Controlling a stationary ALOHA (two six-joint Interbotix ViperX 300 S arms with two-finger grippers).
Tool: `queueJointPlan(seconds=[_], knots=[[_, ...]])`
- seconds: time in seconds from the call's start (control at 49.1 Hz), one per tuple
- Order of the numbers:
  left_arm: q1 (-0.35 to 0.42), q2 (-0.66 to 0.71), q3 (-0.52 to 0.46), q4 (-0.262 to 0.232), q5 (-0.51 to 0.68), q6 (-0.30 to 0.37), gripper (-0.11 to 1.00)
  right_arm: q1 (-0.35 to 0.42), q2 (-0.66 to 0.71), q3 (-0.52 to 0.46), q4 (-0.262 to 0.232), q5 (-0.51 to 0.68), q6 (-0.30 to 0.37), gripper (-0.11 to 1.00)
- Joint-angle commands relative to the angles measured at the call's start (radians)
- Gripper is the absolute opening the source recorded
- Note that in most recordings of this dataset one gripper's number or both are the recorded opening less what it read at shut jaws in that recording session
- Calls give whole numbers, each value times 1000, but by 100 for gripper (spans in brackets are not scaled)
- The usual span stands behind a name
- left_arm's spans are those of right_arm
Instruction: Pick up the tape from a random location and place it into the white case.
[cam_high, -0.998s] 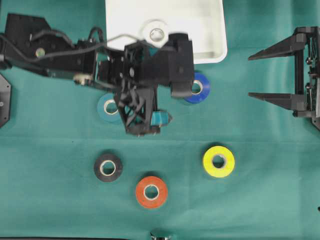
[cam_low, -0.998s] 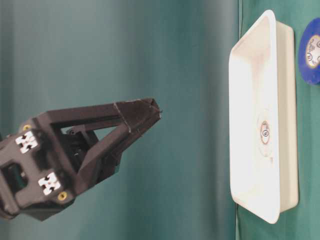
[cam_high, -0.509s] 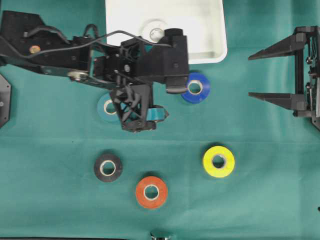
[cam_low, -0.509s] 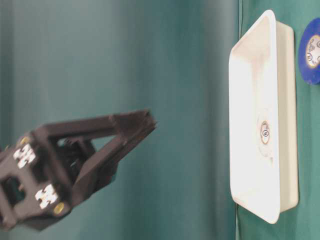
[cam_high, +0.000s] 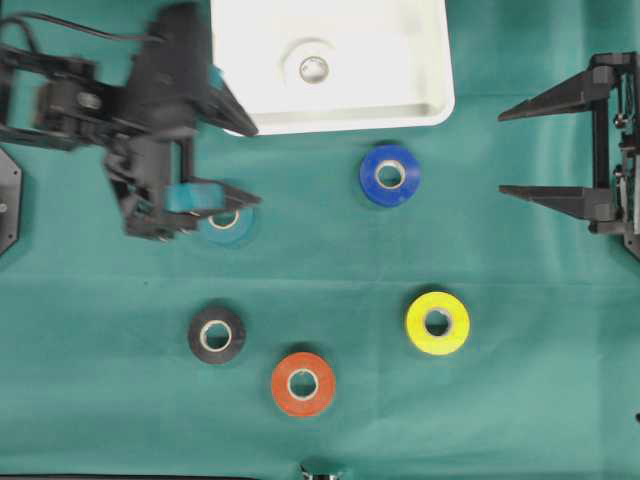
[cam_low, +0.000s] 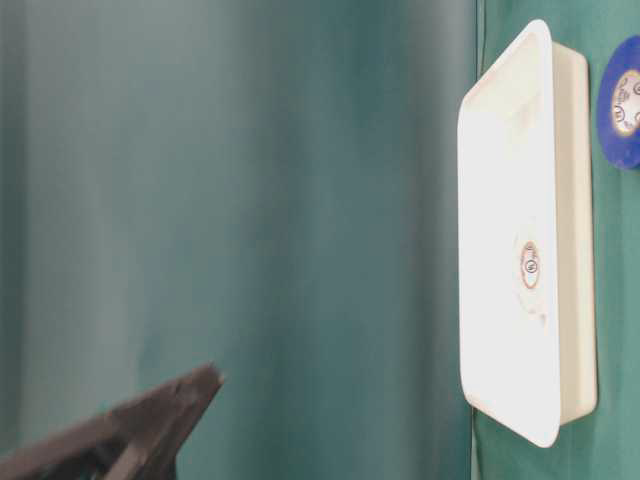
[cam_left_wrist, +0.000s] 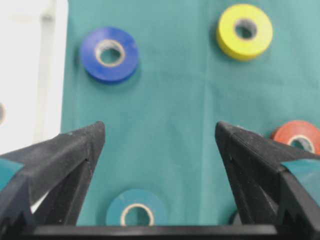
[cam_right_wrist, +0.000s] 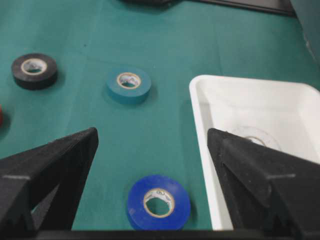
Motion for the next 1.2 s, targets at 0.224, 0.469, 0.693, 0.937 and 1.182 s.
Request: queueJointPlan(seconds=[0.224,0.469,0.693,0.937,1.182], knots=[[60,-262,172,2,-74,-2,99,0,-2,-32,3,14,3,90],[84,-365,265,2,-95,0,99,0,-2,-32,5,17,2,90],[86,-402,316,2,-130,3,99,0,-2,-32,5,18,3,90],[84,-439,362,2,-169,5,99,0,-2,-32,5,28,3,90],[86,-466,396,2,-201,3,99,0,-2,-32,5,29,2,90]])
